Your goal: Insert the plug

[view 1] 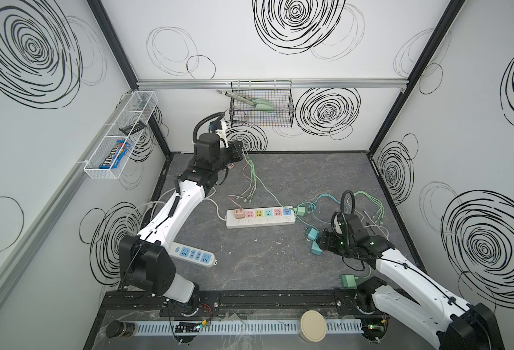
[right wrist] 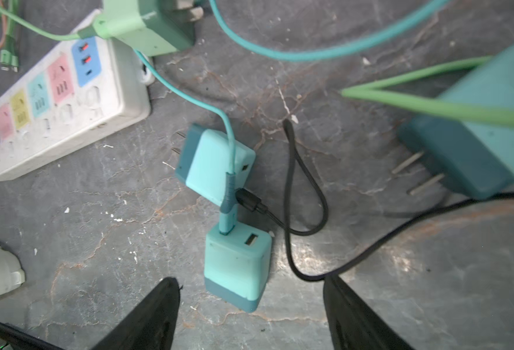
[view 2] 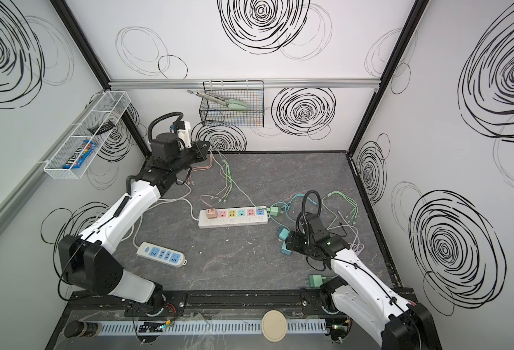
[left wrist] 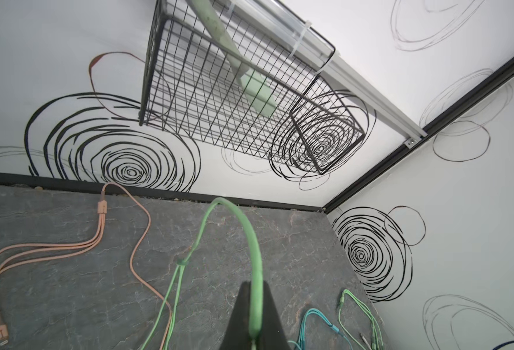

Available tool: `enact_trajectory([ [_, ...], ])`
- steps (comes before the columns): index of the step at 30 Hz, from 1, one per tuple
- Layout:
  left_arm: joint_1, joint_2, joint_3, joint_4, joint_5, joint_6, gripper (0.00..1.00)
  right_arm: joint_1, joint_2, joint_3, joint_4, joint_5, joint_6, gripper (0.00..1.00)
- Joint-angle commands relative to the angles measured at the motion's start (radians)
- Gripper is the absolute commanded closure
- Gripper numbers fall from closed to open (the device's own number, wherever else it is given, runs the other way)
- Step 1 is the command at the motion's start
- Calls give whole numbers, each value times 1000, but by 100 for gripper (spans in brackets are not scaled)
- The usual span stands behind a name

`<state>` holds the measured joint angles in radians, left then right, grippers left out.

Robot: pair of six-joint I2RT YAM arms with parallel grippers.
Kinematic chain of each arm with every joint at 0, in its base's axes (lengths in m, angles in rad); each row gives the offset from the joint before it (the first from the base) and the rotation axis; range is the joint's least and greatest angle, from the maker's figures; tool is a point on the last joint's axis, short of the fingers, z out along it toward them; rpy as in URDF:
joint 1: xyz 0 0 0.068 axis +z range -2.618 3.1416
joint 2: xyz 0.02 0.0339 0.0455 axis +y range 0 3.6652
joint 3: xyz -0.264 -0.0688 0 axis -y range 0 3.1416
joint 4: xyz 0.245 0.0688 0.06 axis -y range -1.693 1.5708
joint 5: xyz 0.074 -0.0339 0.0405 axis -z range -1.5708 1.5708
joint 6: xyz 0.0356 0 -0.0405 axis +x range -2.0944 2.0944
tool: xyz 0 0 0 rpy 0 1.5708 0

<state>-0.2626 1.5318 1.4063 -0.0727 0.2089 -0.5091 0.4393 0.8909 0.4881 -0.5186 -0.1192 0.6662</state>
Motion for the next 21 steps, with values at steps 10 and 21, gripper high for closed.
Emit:
enact_trajectory([
  [10, 0, 70, 76, -57, 18, 63, 100, 4, 284, 156, 138, 50, -242, 22],
  [21, -2, 111, 112, -85, 34, 75, 100, 81, 632, 445, 37, 139, -616, 26],
])
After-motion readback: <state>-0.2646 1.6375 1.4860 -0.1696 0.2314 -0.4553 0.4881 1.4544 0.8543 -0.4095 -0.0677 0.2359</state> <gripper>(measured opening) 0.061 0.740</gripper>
